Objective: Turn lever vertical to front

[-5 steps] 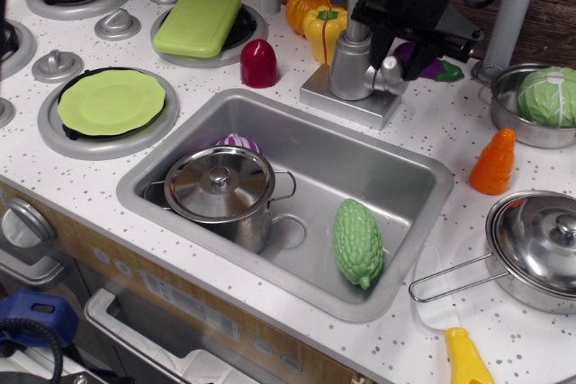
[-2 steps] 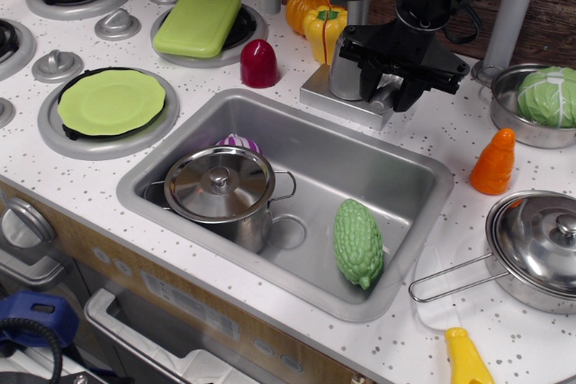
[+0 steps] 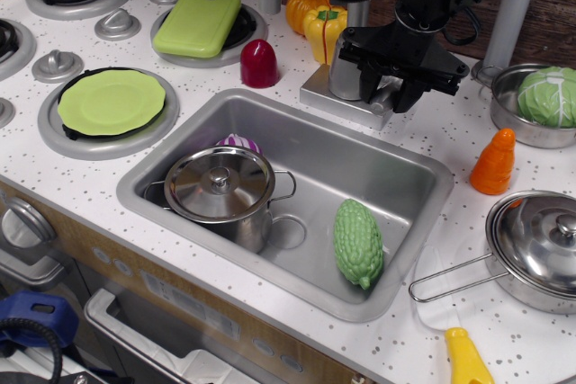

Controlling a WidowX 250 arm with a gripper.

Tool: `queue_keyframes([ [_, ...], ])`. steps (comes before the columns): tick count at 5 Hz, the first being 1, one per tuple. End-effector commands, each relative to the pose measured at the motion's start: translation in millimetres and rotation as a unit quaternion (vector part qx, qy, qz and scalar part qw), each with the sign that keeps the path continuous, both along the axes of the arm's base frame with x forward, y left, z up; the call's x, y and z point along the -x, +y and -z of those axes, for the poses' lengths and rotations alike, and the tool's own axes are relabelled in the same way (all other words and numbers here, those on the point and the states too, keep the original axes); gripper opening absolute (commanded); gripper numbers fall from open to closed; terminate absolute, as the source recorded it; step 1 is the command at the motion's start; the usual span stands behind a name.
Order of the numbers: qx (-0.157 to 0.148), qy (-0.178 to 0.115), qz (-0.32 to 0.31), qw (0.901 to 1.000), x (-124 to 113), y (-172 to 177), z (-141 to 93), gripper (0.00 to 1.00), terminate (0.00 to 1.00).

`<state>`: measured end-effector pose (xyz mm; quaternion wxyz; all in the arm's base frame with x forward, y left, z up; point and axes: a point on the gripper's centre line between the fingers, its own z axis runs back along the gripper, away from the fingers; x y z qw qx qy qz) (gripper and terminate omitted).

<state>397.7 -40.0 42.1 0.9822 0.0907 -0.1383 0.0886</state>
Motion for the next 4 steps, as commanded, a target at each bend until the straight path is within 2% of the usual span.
queue_keyframes([
  [1,-0.006,0.014,0.023,0.9996,2.2,6.2,-27.1,1.00,0.00],
  [3,-0.030,0.053,0.034,0.9975,23.9,10.3,-51.0,1.00,0.00],
  [4,-0.036,0.053,0.041,0.9971,31.0,9.3,-50.5,1.00,1.00],
])
